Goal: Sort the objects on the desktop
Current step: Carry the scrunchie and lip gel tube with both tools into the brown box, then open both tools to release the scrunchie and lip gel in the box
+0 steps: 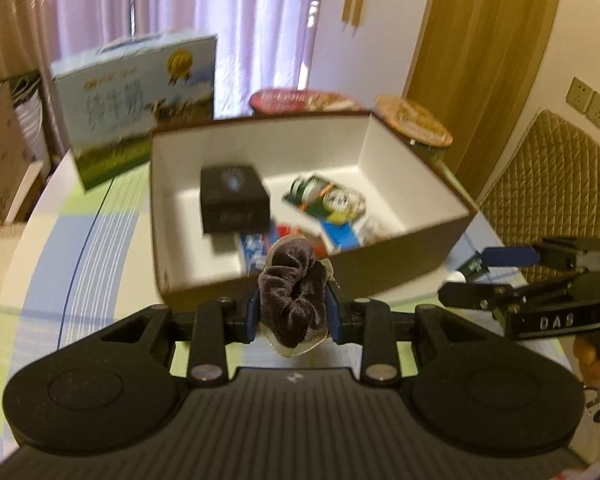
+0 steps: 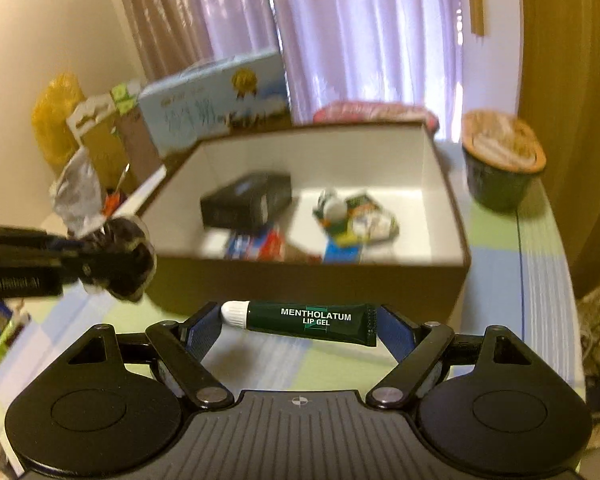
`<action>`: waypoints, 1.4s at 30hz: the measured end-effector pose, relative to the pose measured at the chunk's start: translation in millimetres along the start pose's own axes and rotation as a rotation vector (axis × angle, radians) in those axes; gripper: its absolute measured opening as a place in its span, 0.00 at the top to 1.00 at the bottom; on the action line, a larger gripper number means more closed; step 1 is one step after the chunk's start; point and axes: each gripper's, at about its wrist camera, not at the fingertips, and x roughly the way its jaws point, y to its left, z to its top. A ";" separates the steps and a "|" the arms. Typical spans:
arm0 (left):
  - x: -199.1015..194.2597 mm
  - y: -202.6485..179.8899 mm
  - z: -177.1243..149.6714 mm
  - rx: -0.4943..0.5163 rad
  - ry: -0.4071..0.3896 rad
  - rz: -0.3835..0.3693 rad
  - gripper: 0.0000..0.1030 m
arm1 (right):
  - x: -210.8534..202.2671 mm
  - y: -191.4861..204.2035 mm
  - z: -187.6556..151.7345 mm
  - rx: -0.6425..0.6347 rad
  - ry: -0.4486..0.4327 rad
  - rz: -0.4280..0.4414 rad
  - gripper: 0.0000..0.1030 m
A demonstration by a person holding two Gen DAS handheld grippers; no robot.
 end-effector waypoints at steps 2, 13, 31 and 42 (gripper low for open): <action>6.4 -0.8 13.9 0.011 -0.016 -0.007 0.73 | 8.0 -3.2 16.7 -0.007 -0.023 -0.015 0.22; 88.5 10.2 87.4 0.016 0.037 -0.049 0.73 | 84.4 -37.5 77.0 -0.083 0.014 -0.076 0.22; 224.8 21.4 135.1 0.061 0.168 -0.034 0.73 | 180.3 -67.1 117.1 -0.309 0.109 -0.104 0.22; 246.8 24.6 140.3 0.068 0.184 -0.011 0.46 | 196.2 -70.5 125.4 -0.374 0.108 -0.090 0.21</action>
